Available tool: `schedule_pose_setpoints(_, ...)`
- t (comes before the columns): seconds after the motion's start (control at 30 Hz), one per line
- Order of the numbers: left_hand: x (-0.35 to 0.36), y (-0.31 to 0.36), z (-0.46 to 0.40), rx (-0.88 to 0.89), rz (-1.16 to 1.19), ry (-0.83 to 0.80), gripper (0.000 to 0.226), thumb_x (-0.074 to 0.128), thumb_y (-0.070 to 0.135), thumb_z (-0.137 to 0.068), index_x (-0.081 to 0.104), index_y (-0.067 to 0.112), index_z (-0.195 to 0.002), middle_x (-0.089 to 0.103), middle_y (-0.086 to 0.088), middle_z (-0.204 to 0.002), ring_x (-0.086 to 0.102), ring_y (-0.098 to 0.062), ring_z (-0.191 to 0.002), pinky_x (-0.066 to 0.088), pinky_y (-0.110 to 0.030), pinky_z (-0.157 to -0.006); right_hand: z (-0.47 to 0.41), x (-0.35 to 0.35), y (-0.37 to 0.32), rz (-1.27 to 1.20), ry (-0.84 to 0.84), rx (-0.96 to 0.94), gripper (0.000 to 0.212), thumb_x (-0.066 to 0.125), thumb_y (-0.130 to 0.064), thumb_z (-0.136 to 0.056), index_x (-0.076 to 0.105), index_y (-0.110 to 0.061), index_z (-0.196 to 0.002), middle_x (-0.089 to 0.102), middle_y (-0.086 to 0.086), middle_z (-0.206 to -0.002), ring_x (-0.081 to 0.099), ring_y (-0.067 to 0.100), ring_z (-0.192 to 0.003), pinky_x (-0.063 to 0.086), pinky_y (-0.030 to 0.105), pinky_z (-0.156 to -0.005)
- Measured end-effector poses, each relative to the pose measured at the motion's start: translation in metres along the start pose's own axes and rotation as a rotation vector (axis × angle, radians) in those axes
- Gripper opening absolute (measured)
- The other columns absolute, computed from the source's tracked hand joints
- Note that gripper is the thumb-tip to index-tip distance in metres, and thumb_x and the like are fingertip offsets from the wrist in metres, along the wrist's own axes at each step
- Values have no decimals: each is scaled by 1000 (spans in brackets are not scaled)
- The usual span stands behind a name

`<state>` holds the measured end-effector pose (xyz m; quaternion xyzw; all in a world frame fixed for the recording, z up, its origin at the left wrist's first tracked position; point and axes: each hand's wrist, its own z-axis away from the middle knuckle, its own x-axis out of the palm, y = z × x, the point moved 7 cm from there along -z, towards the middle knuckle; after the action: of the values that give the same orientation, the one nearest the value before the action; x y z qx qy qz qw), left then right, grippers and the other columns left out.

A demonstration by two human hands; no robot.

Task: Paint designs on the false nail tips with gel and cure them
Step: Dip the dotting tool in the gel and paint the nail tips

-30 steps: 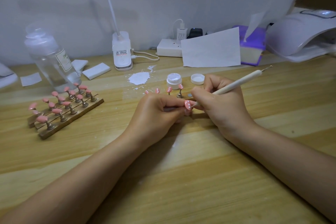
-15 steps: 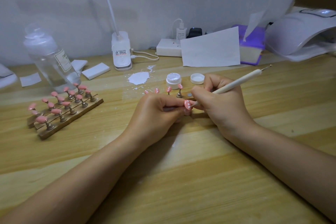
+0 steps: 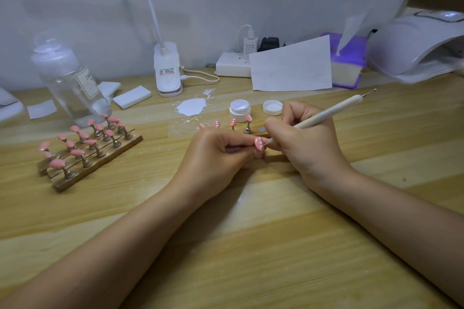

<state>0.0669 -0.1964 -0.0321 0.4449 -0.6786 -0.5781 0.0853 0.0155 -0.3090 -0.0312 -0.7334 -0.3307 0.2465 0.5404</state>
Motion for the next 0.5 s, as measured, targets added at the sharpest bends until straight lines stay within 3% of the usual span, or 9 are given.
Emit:
schedule_pose_setpoints(0.1,0,-2,0,-25,17,5,24,67,2,-79,70,23,-90,65,25,-63,54,14,-60,42,-2,-57,0,0,0,3,-2,-2,33,59,-18,-58,32,-20,-38,26,-8,-41,31,20,-57,41,40,-64)
schedule_pose_setpoints(0.5,0,-1,0,-24,6,10,26,67,1,-78,69,23,-91,62,28,-58,51,18,-54,38,3,-58,0,1,-1,-38,-19,-11,34,59,-16,-58,31,-20,-39,26,-9,-41,30,20,-56,40,38,-62)
